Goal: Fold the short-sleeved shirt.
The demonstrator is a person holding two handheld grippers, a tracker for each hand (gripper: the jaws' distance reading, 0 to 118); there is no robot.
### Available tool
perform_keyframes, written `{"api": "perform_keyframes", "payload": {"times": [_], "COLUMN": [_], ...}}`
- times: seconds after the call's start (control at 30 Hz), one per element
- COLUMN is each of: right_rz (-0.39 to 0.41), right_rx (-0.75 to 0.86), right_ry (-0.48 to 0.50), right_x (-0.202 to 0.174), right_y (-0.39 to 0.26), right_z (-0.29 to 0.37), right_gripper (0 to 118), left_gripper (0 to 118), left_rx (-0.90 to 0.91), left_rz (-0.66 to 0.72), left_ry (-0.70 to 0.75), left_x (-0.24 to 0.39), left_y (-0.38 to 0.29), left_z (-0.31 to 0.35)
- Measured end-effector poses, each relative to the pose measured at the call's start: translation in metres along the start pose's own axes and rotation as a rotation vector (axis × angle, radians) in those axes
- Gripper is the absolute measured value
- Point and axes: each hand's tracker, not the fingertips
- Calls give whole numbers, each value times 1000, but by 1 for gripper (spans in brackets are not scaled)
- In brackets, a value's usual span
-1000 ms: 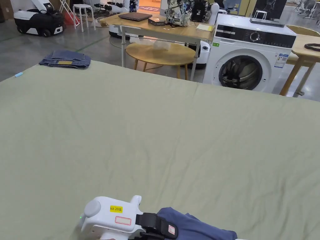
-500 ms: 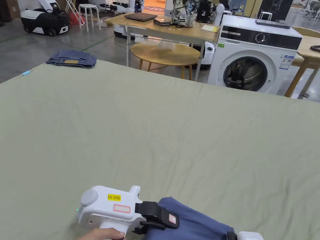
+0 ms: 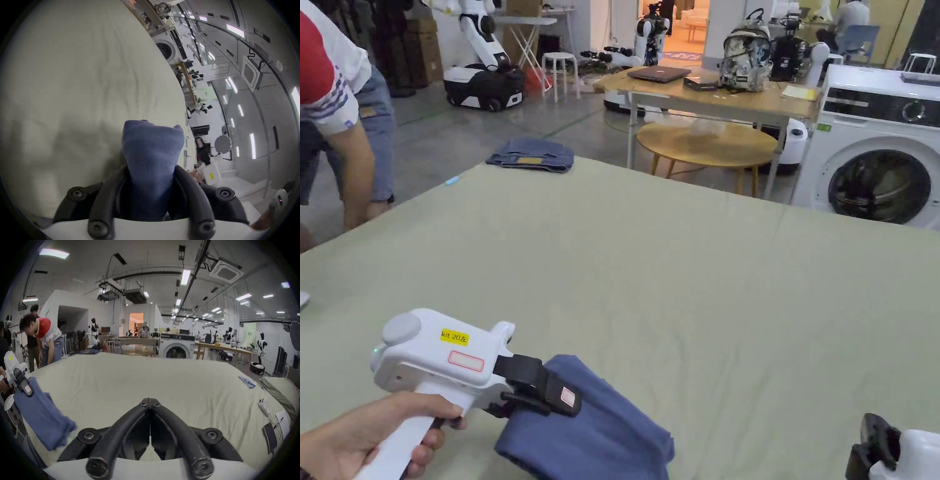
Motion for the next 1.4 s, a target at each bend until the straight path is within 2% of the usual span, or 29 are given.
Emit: {"api": "perform_keyframes", "payload": {"times": [0.27,0.47,0.63,0.7,0.8,0.87,1.1,1.23,1.33,1.4], "right_rz": [-22,-9,-7,-5,-4,0,3,-5,-13,-17], "right_rx": [39,11,-16,-26,-34,-34,-30,-33,-35,-31], "right_ry": [-42,-66,-70,-71,-68,-66,-58,-55,-53,-57], "right_x": [8,12,11,10,9,9,13,13,13,14], "right_y": [27,24,17,15,14,15,14,12,11,11], "right_z": [-11,-12,-14,-15,-15,-15,-17,-19,-19,-18], "right_gripper": [0,0,0,0,0,0,0,0,0,0], "left_gripper": [20,20,20,25,44,61,61,60,59,56], "left_rx": [77,133,100,94,102,98,153,180,184,208], "left_rz": [17,106,130,112,100,86,22,-26,-131,-176], "left_ry": [207,362,483,554,573,628,854,820,870,812], "left_x": [-53,-69,-95,-98,-99,-93,-79,-72,-68,-52], "left_y": [54,67,81,82,81,77,81,75,68,52], "left_z": [134,193,188,180,173,172,189,173,148,116]}}
